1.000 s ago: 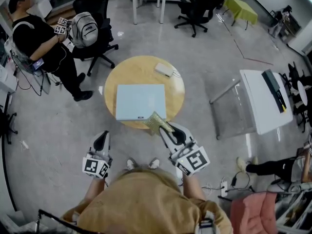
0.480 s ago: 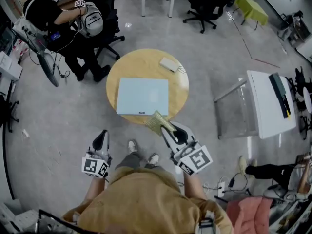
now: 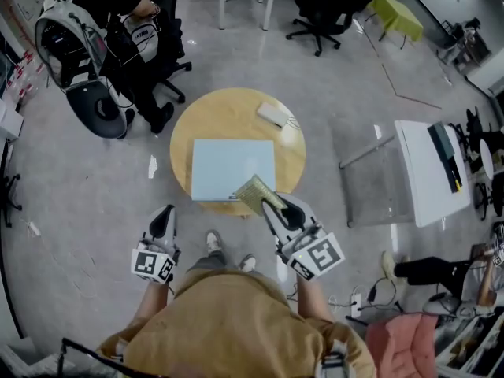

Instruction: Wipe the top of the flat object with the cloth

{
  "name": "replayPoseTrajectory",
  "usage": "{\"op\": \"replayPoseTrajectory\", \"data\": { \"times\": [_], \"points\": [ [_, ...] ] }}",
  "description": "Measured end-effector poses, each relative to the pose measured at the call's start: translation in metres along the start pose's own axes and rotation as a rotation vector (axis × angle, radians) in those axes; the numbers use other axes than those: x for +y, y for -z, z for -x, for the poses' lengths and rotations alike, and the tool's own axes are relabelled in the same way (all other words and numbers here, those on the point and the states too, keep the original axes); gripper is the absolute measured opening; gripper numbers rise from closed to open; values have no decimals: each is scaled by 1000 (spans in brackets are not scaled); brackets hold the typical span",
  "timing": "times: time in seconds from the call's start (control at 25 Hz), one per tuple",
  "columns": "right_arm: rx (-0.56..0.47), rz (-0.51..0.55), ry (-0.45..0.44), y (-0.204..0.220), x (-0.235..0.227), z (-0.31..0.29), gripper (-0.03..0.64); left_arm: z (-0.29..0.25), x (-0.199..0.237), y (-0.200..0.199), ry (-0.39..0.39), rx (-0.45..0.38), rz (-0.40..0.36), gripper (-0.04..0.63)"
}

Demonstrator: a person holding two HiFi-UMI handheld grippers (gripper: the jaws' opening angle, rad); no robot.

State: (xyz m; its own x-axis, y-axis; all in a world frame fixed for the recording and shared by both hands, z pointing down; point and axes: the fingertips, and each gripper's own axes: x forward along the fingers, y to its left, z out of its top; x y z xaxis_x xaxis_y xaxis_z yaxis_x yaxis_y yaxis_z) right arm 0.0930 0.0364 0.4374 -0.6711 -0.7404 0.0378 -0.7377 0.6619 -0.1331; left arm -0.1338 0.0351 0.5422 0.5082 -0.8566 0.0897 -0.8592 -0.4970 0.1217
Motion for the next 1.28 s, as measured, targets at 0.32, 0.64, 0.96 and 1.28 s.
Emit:
{"op": "replayPoseTrajectory", "data": {
  "times": [0.32,0.64,0.96,1.28],
  "points": [
    [3,41,51,-11,12,-63,63,-22,61,-15,70,-20,9,15],
    [4,30,115,-6,-2,-84,64,-52,81,-5,139,-1,26,15],
    [12,11,98,0,-35,-103,63,-87,87,-7,128,3,17,15],
    [33,-145,3,31,-55,-105,63,-86,57,-12,73,11,21,15]
  ]
}}
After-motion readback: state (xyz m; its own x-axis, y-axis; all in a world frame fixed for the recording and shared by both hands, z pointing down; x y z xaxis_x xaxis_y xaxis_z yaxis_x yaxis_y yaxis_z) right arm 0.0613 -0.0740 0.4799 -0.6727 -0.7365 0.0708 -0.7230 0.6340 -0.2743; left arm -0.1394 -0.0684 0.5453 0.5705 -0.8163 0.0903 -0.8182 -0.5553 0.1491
